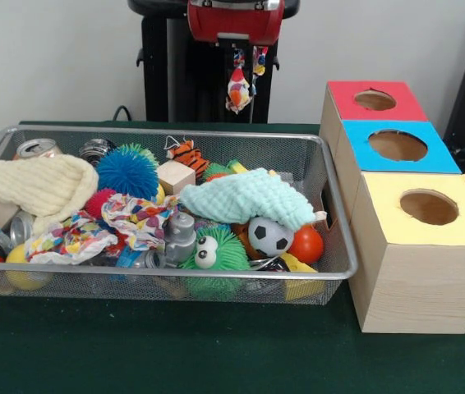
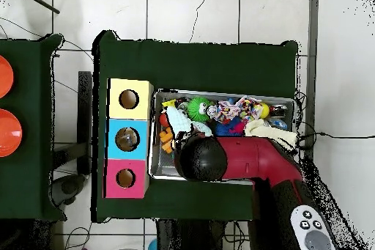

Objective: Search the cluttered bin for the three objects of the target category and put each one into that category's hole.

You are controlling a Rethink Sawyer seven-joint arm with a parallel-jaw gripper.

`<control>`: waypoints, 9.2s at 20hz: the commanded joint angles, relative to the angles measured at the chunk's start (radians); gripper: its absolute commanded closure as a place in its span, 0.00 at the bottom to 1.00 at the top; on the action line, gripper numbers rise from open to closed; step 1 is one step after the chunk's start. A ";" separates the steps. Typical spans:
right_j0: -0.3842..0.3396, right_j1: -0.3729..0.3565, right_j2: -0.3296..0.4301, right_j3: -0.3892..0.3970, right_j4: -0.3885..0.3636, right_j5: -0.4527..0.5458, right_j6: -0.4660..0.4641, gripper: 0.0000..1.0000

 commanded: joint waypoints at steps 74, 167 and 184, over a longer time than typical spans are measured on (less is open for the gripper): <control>-0.426 0.484 0.246 -0.116 -0.418 -0.245 -0.163 0.00; -0.192 0.385 0.232 -0.425 -0.385 0.083 -0.225 1.00; -0.186 0.393 0.220 -0.420 -0.414 0.050 -0.211 1.00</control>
